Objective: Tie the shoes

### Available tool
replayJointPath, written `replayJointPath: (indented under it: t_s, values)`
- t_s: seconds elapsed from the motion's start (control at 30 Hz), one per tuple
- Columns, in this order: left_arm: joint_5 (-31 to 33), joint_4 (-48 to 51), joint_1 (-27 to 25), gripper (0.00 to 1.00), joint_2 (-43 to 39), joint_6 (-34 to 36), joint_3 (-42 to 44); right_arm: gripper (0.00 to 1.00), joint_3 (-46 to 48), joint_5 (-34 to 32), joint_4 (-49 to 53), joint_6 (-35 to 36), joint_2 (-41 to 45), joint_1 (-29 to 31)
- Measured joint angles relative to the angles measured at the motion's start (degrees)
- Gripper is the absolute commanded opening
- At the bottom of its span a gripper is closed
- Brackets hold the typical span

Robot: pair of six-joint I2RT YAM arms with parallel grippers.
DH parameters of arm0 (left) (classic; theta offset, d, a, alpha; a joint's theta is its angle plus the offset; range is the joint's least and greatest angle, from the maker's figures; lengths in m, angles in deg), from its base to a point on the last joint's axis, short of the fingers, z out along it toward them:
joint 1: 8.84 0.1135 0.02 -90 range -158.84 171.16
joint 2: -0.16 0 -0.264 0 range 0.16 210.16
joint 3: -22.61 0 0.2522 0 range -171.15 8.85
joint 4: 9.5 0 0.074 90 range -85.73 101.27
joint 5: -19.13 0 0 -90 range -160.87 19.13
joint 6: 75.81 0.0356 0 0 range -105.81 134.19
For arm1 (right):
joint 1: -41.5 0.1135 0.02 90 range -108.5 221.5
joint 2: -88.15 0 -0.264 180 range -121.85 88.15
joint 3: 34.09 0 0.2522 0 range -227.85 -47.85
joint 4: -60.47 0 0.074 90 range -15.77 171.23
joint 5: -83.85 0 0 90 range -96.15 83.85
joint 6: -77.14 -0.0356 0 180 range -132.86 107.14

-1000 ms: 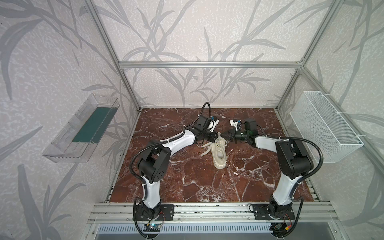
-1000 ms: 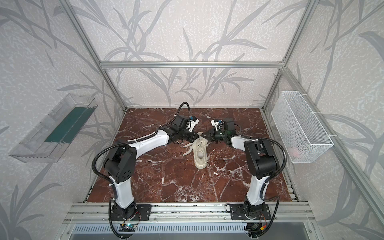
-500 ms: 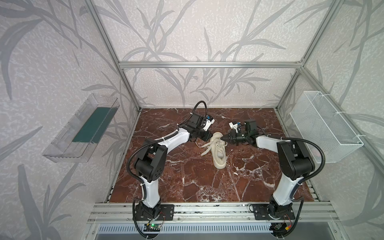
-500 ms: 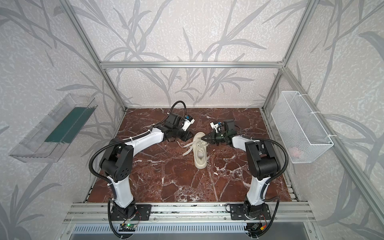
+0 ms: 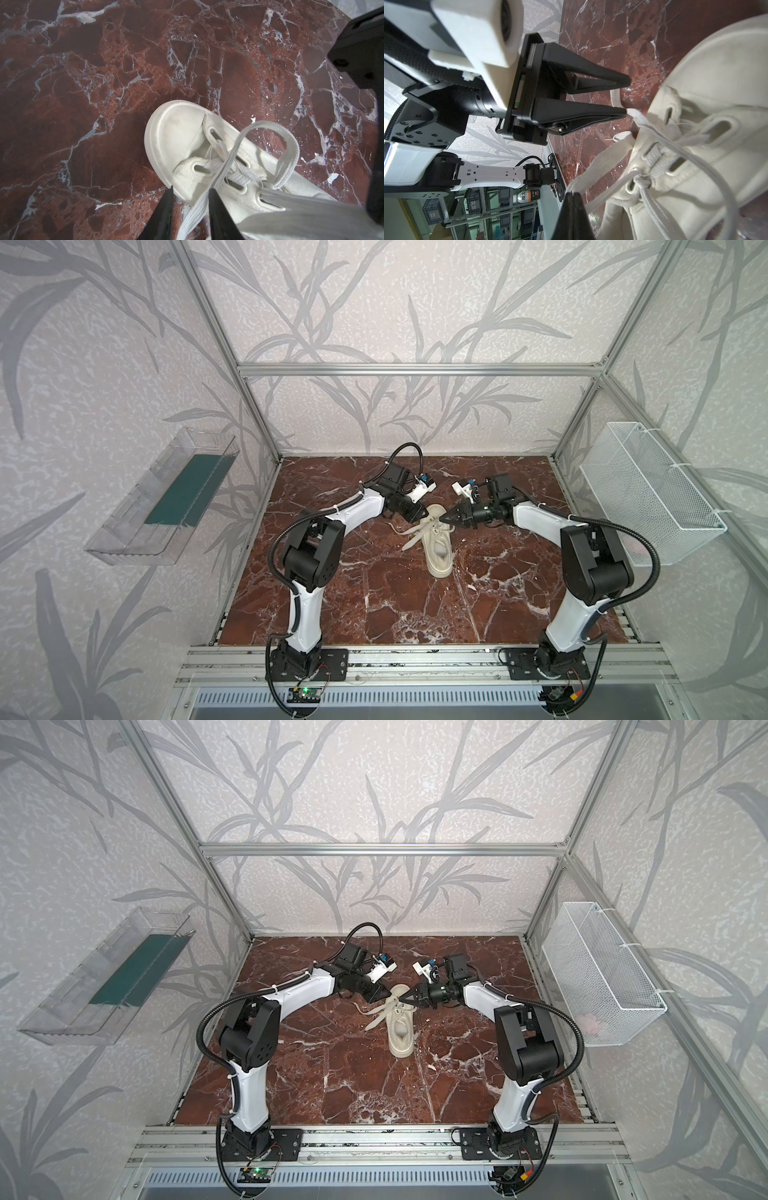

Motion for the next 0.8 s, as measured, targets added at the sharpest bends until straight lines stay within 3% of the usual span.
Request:
replayJointPath:
  t_s: [0.53,0.8]
  values:
    - [-1.79,2.82,-0.02,0.36,3.41,2.62,-0.57,0.00,-0.15,0.46,2.21,1.16,-0.07,0.11]
    - [-0.66,1.38,-0.33,0.27,3.41,2.93,1.36,0.00,-2.12,0.24,2.01,0.57,-0.42,0.09]
